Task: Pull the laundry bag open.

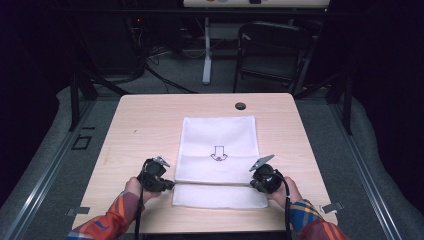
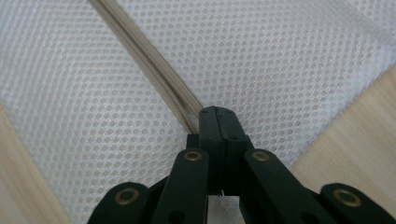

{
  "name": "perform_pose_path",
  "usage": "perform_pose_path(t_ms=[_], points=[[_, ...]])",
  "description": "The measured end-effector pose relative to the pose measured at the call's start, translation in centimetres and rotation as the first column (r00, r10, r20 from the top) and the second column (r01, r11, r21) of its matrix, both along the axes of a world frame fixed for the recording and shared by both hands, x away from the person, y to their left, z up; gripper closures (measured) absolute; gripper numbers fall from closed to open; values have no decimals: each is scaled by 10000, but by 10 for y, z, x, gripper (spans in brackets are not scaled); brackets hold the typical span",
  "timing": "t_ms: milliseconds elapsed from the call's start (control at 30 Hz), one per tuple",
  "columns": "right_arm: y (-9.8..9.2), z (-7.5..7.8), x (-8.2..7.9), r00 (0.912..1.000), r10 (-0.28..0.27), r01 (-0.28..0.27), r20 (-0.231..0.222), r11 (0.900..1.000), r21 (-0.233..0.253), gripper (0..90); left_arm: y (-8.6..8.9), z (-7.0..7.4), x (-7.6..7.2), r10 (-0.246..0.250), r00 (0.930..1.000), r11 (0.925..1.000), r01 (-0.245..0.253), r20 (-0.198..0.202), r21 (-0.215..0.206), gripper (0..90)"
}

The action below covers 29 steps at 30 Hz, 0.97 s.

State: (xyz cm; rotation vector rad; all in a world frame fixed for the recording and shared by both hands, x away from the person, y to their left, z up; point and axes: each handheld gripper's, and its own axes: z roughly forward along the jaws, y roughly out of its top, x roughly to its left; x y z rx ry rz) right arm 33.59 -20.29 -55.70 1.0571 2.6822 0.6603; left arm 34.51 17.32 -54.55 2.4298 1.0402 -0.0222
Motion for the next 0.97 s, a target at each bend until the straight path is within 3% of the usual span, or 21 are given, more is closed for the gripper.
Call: perform_pose_path(t_ms=[33, 133, 233, 400, 467, 567, 667, 767, 867, 967], points=[[0, 1, 0, 10000, 16, -17, -21, 10000, -19, 866, 0, 1, 1, -191, 9998, 9997, 192, 30, -170, 713], [-1, 7, -1, 9999, 133, -134, 91, 9997, 186, 652, 0, 8, 0, -74, 9996, 9989, 86, 268, -472, 528], [-3, 14, -4, 9991, 15, -33, 420, 9991, 428, 506, 2, 14, -1, 197, 9972, 9996, -181, 714, -232, 370], [-15, 28, -7, 9963, -414, 369, 758, 9976, 592, 250, 16, 20, 0, 798, 9918, 9964, -764, 999, -376, 184], [-19, 32, -7, 9951, -626, 583, 763, 9966, 584, 204, 20, 22, -1, 895, 9897, 9957, -861, 1115, -346, 158], [-38, 35, -7, 9873, -1415, 1369, 720, 9885, 649, 103, 34, 24, -1, 1564, 9790, 9876, -1538, 1311, -301, 133], [-55, 36, -8, 9783, -1916, 1856, 785, 9795, 779, 78, 47, 22, 1, 2047, 9694, 9788, -2040, 1353, -191, 108], [-70, 34, -9, 9682, -2269, 2209, 1051, 9731, 662, 35, 56, 16, 6, 2321, 9659, 9724, -2331, 1148, -46, 109], [-78, 28, -6, 9633, -2536, 2515, 876, 9672, 344, 0, 62, 9, 11, 2454, 9639, 9681, -2493, 1036, 267, 107], [-84, 21, -1, 9652, -2503, 2507, 753, 9681, 38, 0, 67, 2, 15, 2603, 9615, 9628, -2654, 876, 518, 105]])
